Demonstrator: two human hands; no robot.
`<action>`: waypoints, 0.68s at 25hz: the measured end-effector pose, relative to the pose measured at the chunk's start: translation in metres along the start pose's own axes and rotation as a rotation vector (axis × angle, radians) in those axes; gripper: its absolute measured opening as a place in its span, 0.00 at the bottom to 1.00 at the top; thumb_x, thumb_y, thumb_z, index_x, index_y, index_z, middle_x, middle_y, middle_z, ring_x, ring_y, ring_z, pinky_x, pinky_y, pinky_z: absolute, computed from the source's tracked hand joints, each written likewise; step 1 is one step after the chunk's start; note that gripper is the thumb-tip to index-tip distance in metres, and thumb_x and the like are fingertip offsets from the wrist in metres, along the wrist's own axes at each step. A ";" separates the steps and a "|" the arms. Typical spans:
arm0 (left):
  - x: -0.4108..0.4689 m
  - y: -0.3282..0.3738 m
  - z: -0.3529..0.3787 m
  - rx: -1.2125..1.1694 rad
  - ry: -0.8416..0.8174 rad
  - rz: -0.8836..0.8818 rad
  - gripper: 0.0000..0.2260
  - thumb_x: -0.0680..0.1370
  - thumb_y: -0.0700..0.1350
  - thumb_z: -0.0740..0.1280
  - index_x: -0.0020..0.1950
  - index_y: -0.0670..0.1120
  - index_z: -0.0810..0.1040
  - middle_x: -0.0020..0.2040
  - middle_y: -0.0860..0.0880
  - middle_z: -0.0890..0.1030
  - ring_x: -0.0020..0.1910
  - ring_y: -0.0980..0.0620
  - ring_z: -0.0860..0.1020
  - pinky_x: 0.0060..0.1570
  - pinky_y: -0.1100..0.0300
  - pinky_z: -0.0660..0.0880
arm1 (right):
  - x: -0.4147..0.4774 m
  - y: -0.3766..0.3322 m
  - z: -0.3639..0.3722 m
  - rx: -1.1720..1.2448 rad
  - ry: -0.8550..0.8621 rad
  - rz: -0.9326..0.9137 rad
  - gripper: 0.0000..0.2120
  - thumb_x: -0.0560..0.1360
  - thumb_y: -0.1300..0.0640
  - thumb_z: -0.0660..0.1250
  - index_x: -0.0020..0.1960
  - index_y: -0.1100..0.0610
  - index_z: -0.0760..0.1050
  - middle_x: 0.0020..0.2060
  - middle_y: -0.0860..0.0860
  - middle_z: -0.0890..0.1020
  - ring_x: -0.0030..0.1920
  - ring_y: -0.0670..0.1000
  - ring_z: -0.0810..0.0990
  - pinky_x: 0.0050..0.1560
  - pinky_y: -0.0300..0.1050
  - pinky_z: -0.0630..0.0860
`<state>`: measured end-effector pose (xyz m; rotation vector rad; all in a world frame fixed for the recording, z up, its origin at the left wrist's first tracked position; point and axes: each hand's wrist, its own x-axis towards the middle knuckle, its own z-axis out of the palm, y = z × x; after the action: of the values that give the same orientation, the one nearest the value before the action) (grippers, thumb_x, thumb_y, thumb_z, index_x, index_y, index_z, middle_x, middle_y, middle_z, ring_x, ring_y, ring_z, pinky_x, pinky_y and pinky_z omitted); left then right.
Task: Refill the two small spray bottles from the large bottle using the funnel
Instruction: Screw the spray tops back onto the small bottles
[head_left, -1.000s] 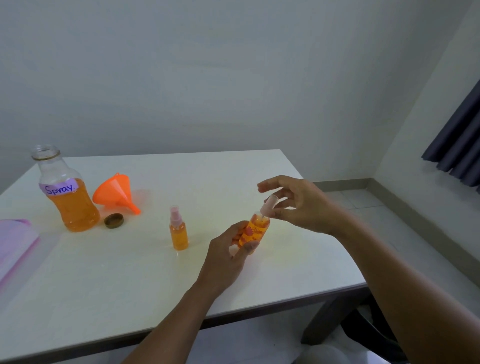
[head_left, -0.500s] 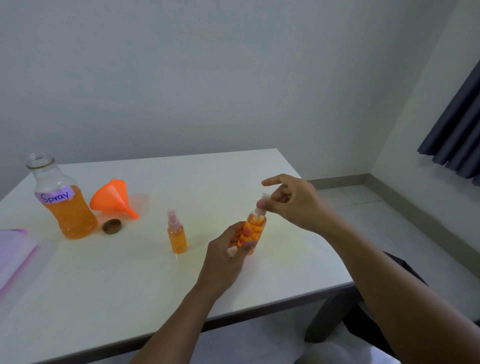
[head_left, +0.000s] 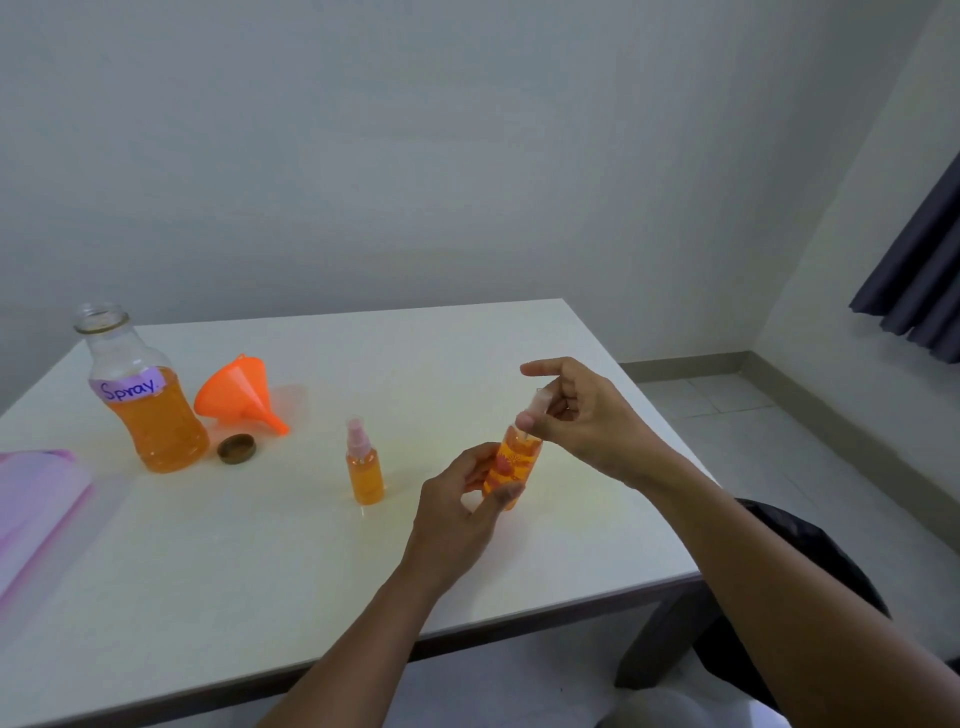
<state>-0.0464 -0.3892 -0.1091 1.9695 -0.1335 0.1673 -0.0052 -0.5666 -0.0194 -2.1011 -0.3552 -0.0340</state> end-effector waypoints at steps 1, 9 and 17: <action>0.000 0.000 -0.001 -0.004 -0.002 -0.006 0.18 0.75 0.58 0.69 0.64 0.60 0.72 0.54 0.66 0.76 0.50 0.69 0.76 0.43 0.81 0.68 | -0.001 0.000 -0.003 0.066 -0.060 -0.001 0.33 0.69 0.44 0.75 0.71 0.47 0.70 0.53 0.47 0.84 0.56 0.47 0.83 0.59 0.50 0.82; 0.003 0.000 -0.002 -0.052 -0.028 -0.026 0.20 0.75 0.56 0.70 0.66 0.57 0.74 0.58 0.61 0.79 0.51 0.66 0.78 0.44 0.80 0.70 | -0.001 -0.001 0.000 0.177 -0.012 0.025 0.25 0.75 0.59 0.75 0.70 0.53 0.73 0.51 0.50 0.87 0.55 0.50 0.85 0.61 0.55 0.81; 0.003 0.002 -0.001 -0.072 -0.112 -0.068 0.25 0.75 0.57 0.69 0.71 0.53 0.74 0.63 0.58 0.80 0.54 0.62 0.78 0.53 0.73 0.74 | 0.000 -0.004 0.006 0.206 0.017 0.080 0.25 0.76 0.60 0.72 0.70 0.54 0.68 0.48 0.48 0.88 0.53 0.48 0.86 0.61 0.49 0.80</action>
<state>-0.0439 -0.3890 -0.1066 1.9088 -0.1427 0.0074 -0.0067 -0.5595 -0.0197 -1.9078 -0.2531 0.0302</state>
